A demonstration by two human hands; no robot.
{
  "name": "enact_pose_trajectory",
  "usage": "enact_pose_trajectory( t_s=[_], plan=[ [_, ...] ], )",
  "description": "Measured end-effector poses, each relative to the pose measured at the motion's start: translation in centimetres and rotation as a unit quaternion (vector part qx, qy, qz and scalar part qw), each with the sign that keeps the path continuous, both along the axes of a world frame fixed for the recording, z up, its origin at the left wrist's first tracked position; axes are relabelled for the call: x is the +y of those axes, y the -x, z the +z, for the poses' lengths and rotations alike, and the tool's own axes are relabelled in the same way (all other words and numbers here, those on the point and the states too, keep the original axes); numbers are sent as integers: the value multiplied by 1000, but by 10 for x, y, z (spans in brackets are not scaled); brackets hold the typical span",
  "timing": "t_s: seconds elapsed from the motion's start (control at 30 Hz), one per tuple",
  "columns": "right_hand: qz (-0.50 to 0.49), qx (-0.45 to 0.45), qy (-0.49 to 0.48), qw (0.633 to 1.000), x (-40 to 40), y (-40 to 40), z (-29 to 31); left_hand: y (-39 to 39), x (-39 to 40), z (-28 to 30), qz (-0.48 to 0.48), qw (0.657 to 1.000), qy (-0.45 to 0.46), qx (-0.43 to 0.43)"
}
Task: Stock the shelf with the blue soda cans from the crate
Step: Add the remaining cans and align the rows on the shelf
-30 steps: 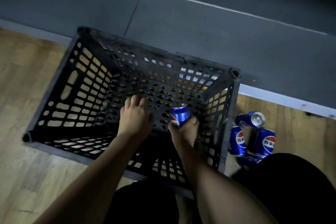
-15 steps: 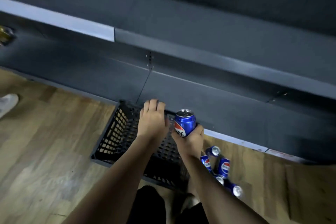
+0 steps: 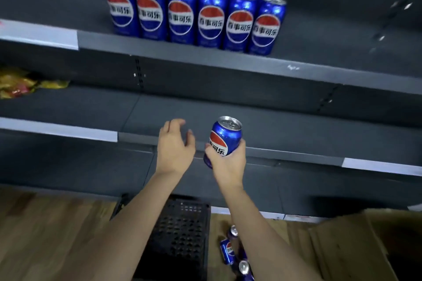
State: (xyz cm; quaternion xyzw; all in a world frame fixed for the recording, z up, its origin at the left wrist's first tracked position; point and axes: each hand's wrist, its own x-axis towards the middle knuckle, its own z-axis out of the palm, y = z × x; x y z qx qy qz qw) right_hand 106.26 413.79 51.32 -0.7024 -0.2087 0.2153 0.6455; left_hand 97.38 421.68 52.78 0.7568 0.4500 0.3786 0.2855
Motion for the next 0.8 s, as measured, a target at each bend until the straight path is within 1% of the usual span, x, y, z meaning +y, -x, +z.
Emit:
enact_pose_trajectory(
  t_s=[0.13, 0.37, 0.47, 0.63, 0.8],
  plan=[
    [-14, -17, -43, 999, -5, -11, 46, -10, -5, 39, -29, 998, -27, -43],
    [11, -51, -100, 994, -15, -38, 107, -37, -15, 87, -119, 986, -90, -78],
    [14, -61, -123, 990, -13, -54, 129, -50, -15, 107, -138, 982, -108, -67],
    [10, -64, -170, 983, 0, -81, 160, -78, -1, 136, -147, 979, -140, -20],
    [19, -80, -210, 974, 8, -121, 179, -112, 18, 160, -139, 975, -174, -14]
  ],
)
